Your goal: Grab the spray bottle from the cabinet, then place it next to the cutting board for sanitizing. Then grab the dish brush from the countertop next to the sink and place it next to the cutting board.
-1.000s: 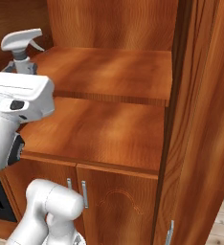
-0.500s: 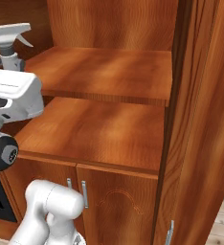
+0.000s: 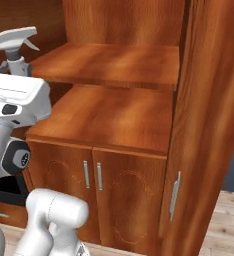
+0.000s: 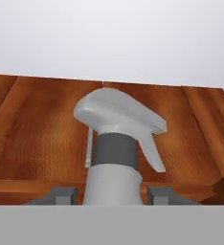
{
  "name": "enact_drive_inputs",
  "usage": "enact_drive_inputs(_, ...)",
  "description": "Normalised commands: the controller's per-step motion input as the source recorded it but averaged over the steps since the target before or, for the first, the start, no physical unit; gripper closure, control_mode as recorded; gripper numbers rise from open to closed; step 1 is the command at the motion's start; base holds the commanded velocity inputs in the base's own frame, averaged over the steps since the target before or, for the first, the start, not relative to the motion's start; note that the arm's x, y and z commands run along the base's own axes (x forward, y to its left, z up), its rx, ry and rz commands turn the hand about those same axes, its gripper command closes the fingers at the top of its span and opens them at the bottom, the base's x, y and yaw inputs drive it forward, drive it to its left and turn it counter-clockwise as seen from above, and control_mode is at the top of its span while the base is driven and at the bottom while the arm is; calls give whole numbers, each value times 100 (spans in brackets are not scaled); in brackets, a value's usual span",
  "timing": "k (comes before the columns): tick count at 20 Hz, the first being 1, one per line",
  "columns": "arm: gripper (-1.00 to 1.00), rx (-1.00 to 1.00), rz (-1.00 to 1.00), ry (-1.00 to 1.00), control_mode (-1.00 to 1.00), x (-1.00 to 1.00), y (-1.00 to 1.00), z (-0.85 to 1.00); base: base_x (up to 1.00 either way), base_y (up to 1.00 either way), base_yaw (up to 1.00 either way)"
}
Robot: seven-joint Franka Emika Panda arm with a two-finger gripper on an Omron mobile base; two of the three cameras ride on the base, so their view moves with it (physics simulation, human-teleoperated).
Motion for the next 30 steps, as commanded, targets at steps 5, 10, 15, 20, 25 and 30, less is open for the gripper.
enact_drive_inputs(5,100,0,0,0,100,0,0,0,-100,-4,0)
enact_drive_inputs(10,100,0,0,0,100,0,0,0,-82,-29,-26)
enact_drive_inputs(15,100,0,0,0,100,0,0,0,-1,-7,-94)
enact_drive_inputs(20,100,0,0,0,100,0,0,0,0,0,-100)
enact_drive_inputs(25,100,0,0,0,100,0,0,0,0,-20,-94)
enact_drive_inputs(30,100,0,0,0,100,0,0,0,0,-35,-81)
